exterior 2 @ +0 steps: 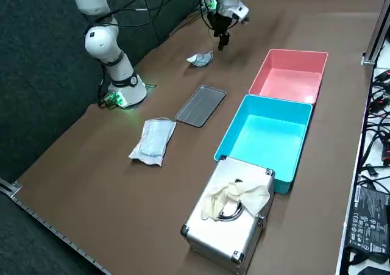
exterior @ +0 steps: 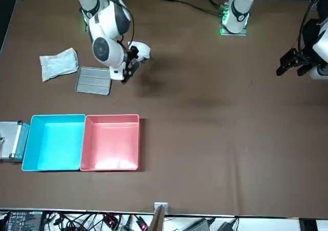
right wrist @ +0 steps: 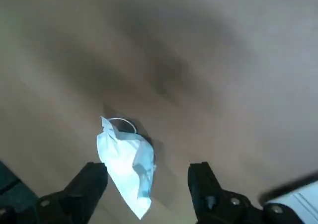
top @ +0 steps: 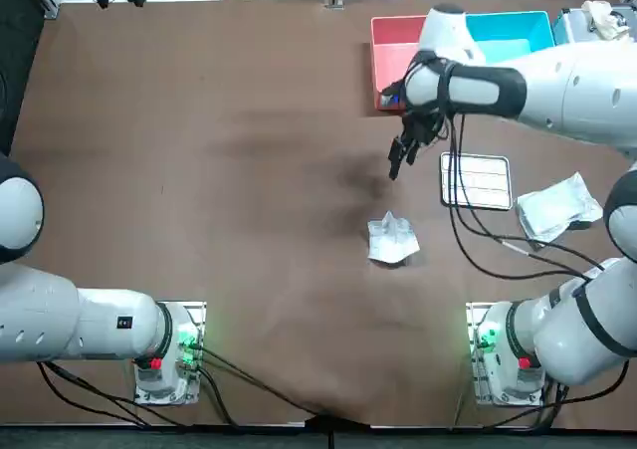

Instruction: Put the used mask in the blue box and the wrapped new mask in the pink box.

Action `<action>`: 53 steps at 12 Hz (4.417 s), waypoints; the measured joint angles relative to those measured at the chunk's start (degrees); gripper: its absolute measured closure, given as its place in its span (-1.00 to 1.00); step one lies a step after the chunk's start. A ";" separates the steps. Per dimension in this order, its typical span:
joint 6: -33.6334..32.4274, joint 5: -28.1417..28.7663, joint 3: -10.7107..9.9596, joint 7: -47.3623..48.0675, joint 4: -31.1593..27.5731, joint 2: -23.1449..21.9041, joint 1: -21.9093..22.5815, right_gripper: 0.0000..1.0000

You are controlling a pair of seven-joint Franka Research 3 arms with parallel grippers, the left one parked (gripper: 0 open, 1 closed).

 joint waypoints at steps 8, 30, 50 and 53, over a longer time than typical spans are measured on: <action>5.25 0.01 -0.09 0.24 -7.36 1.27 6.02 -1.00; -2.61 -3.97 -2.69 5.82 -2.93 3.87 6.68 0.96; -23.25 -8.47 -7.88 9.81 32.80 4.77 -25.97 0.96; -23.06 -8.52 -7.88 9.78 35.86 7.70 -29.94 0.96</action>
